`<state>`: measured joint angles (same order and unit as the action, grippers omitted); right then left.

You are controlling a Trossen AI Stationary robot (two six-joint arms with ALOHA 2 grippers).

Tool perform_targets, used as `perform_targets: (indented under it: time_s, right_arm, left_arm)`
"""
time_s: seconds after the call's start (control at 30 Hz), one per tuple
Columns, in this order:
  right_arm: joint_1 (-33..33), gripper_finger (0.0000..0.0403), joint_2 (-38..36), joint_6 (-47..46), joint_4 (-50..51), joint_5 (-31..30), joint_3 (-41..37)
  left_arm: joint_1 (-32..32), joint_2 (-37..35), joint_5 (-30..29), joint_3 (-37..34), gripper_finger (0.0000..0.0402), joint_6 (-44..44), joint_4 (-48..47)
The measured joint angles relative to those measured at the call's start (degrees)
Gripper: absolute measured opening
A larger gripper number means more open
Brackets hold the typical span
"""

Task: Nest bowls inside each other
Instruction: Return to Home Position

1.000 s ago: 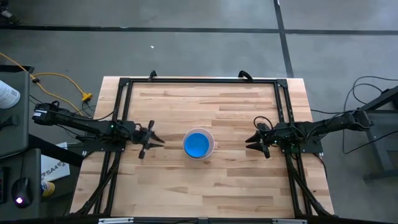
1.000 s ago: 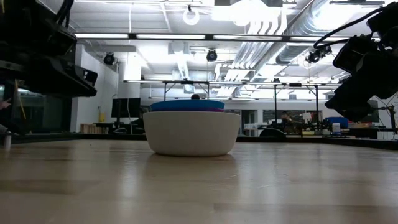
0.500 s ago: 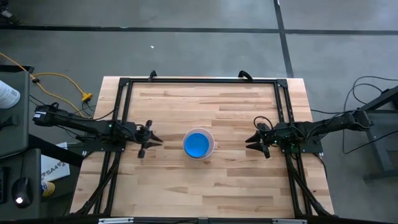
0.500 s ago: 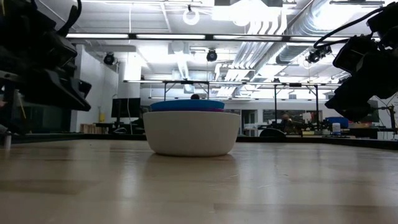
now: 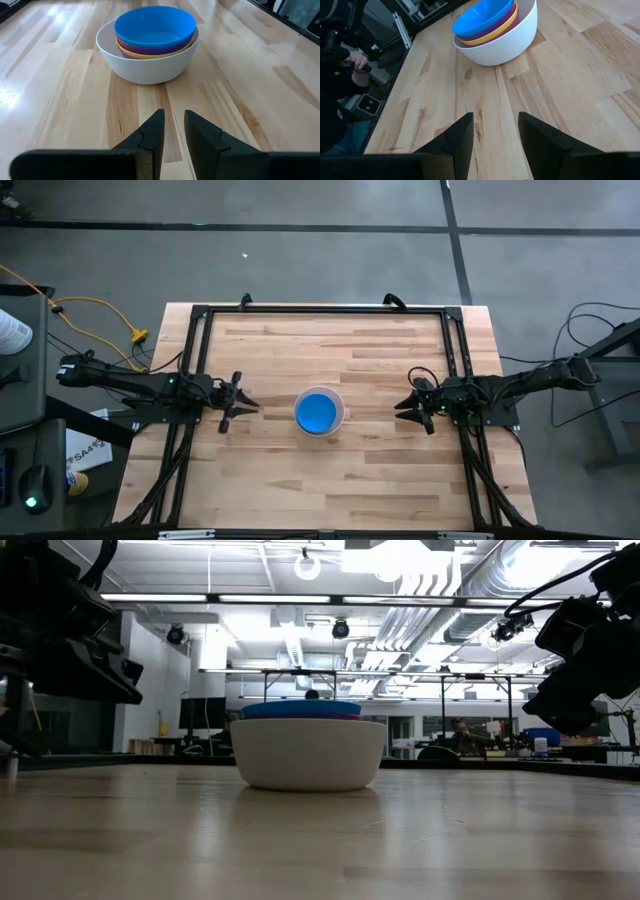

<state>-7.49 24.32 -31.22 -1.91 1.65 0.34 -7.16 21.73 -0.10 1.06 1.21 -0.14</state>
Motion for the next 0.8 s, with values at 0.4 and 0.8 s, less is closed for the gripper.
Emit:
perform_targets:
  time_s: [0.4, 0.8]
  right_arm:
    - [0.0, 0.0148, 0.0, 0.0, 0.0, 0.0, 0.0]
    - [0.0, 0.0148, 0.0, 0.0, 0.0, 0.0, 0.0]
  left_arm:
    - [0.0, -7.0, 0.1, 0.0, 0.0074, 0.3, -0.1]
    - [0.0, -9.4, 0.1, 0.0, 0.0074, -0.4, -0.2]
